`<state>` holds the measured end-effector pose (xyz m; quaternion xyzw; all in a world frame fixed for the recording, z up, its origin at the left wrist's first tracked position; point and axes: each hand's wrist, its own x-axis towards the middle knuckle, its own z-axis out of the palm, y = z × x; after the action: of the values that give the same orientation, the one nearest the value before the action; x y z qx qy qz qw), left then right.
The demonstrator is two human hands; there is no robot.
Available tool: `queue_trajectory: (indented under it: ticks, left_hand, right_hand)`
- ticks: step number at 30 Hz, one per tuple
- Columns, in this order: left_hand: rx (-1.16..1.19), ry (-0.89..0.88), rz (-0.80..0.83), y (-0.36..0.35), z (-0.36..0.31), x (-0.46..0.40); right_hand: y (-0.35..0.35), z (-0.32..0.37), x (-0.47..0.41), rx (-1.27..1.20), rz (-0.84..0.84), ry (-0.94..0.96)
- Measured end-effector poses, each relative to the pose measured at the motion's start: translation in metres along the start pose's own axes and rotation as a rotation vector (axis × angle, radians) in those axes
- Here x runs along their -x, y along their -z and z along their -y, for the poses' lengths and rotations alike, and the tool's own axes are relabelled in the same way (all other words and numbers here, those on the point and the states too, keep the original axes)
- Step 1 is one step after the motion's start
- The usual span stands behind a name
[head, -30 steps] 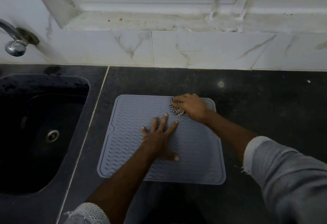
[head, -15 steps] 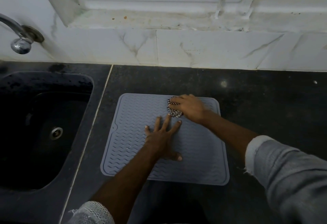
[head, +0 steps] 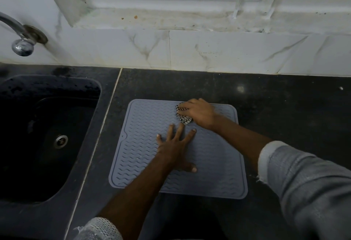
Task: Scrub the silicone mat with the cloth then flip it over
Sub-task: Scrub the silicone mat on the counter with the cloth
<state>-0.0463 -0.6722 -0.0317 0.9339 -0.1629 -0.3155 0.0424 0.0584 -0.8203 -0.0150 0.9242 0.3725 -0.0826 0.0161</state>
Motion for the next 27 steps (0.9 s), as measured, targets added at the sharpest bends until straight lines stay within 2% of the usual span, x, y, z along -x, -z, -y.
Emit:
queue_trajectory:
  ticks: [6, 15, 18, 24, 27]
  left_hand:
    - [0.0, 0.0, -0.012, -0.002, 0.0, -0.002]
    - [0.056, -0.021, -0.105, 0.007, 0.013, 0.01]
    - [0.07, 0.025, -0.153, 0.018, 0.037, 0.019]
    - [0.064, 0.069, -0.066, 0.009, 0.062, 0.024]
    - [0.087, 0.086, -0.06, 0.004, 0.063, 0.02]
  right_hand:
    - [-0.006, -0.039, 0.057, 0.077, 0.054, -0.033]
    - [0.004, -0.031, 0.059, 0.03, 0.098, -0.101]
    - [0.012, -0.03, 0.053, -0.008, 0.108, -0.095]
    - [0.029, -0.006, 0.005, -0.063, -0.06, -0.052]
    - [0.024, 0.018, -0.021, -0.006, -0.012, 0.009]
